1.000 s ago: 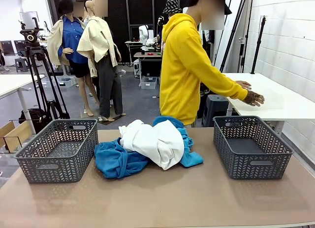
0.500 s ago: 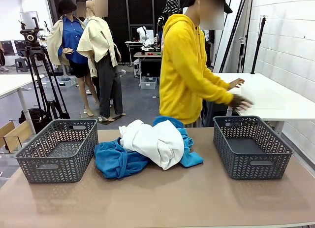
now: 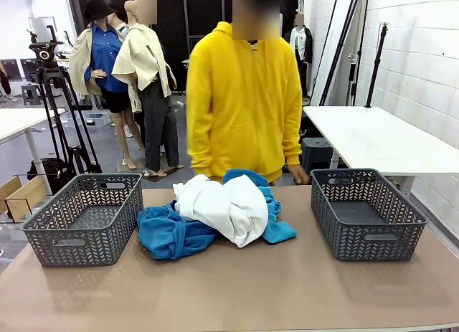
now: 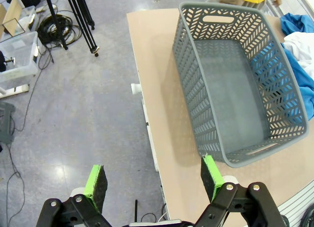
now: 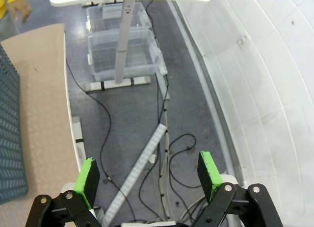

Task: Sort the tops and bottoms.
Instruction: Lift clothes from the center of the table with your left hand.

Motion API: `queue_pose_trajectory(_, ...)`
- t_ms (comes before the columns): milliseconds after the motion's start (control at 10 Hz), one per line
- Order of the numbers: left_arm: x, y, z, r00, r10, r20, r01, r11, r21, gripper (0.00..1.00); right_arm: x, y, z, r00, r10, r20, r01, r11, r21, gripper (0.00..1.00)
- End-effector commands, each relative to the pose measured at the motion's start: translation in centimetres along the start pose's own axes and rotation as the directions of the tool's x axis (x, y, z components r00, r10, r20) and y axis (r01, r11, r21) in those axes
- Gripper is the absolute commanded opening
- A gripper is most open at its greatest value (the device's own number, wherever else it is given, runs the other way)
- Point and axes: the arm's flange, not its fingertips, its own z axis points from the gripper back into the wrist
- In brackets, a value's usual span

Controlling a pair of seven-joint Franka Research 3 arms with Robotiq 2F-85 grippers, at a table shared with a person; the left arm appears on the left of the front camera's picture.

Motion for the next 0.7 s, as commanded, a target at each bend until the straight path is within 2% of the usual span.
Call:
queue_pose_trajectory(0,-0.14,0.26,-0.05,1.000,0.001,0.006,-0.001,1.000,-0.007,1.00,-0.12,-0.21,0.01,1.000,-0.001,-0.002,0.001,1.000,0.002,1.00)
queue_pose_trajectory(600,0.00,0.00,0.00,1.000,0.000,0.000,0.000,1.000,0.000,1.00,-0.12,-0.21,0.01,1.000,-0.001,-0.002,0.001,1.000,0.002,1.00)
